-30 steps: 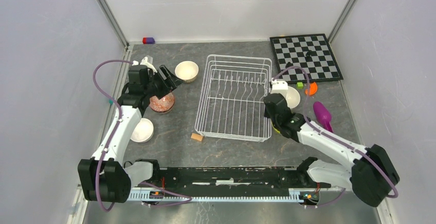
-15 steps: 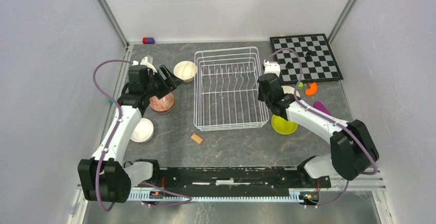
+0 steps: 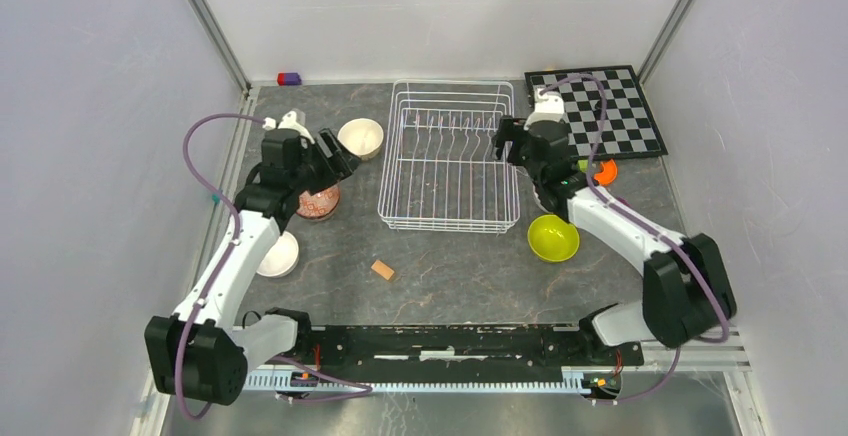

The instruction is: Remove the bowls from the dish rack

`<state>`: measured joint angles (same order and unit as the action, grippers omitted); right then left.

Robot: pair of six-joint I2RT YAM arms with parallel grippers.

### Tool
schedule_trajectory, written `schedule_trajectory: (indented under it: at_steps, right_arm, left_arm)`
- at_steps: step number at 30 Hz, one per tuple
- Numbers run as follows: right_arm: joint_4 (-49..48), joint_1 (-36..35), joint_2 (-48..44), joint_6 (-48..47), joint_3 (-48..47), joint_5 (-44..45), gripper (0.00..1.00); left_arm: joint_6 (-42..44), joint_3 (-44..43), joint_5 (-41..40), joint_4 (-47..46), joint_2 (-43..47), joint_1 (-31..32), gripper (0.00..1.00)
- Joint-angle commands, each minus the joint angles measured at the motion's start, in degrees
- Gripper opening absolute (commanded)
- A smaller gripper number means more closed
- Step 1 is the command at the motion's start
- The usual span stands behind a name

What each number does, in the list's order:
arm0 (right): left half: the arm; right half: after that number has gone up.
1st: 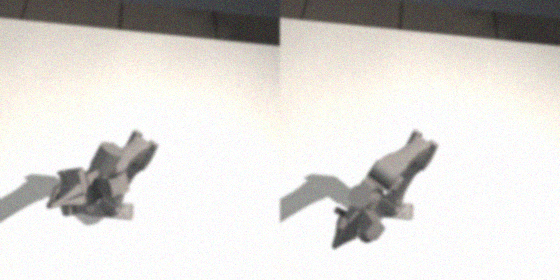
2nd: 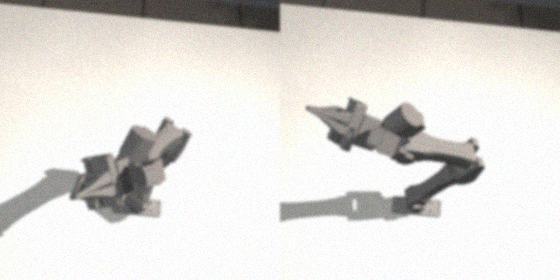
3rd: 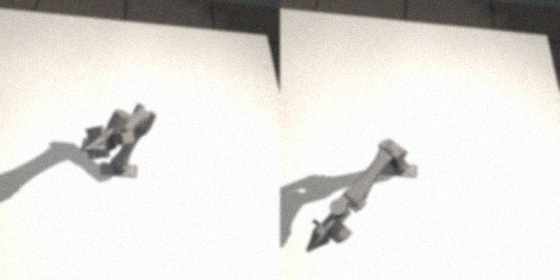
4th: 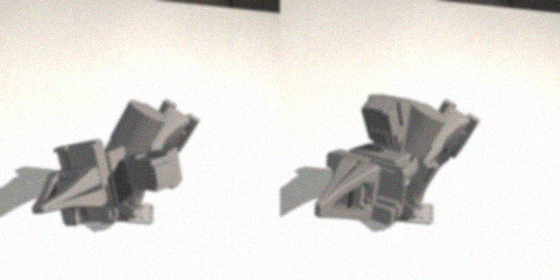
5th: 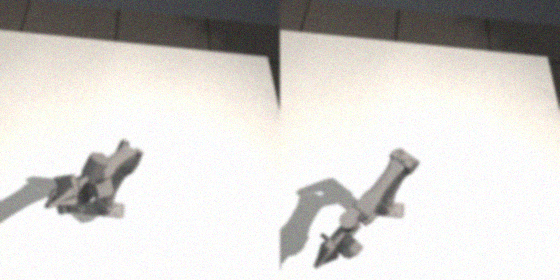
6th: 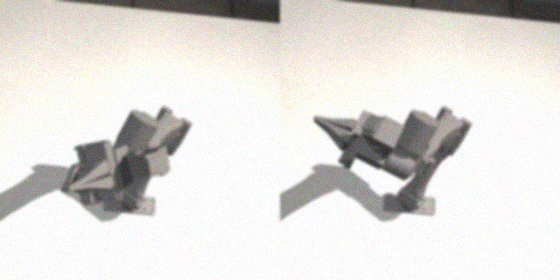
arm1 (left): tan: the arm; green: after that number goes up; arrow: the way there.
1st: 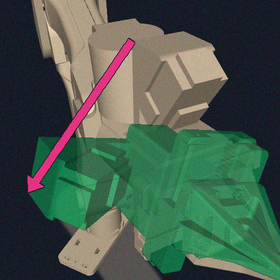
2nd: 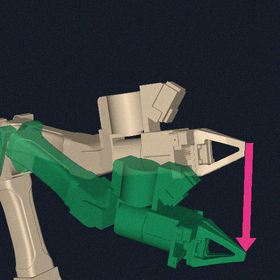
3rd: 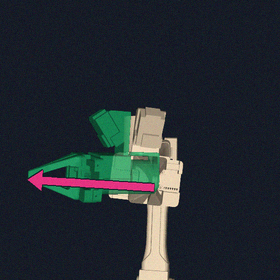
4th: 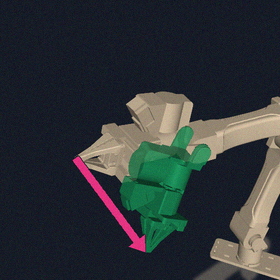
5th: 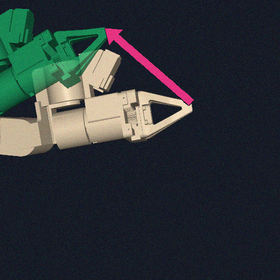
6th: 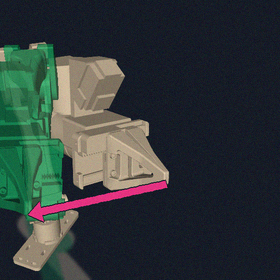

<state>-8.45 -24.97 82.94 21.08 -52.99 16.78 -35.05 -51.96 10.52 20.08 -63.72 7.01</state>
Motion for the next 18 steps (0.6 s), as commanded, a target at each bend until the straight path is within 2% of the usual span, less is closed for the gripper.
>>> schedule_trajectory:
  at_steps: [1, 3, 5, 7, 10, 14, 18]
  right_arm:
    - [-9.3, 2.2, -10.1, -4.0, 6.8, -3.0, 0.88]
    - [-10.6, 2.4, -14.4, -6.7, 10.2, -1.5, 0.88]
    - [-12.3, 2.4, -18.8, -10.3, 13.9, 0.9, 0.88]
    - [-14.9, 2.5, -23.5, -12.9, 18.6, 3.3, 0.9]
    - [-19.9, 2.5, -30.2, -15.9, 26.6, 6.4, 0.96]
    - [-16.6, 2.5, -35.1, -14.3, 31.0, 20.0, 0.98]
    - [-18.9, 2.5, -39.5, -19.5, 37.0, 21.6, 0.98]
  left_arm:
    - [2.7, -3.3, -12.3, 2.4, 3.4, 7.9, 0.82]
    - [1.7, -3.0, -15.9, 1.9, 4.8, 10.7, 0.85]
    - [2.1, -0.9, -16.4, -1.2, 6.8, 12.7, 0.99]
    - [3.4, 2.4, -19.2, -5.2, 10.2, 16.3, 1.0]
    - [6.2, 9.4, -29.2, -13.3, 16.2, 22.4, 1.0]
    - [9.8, 16.1, -32.0, -21.3, 20.9, 23.0, 1.0]
    - [14.7, 22.7, -33.1, -29.0, 22.8, 23.1, 1.0]
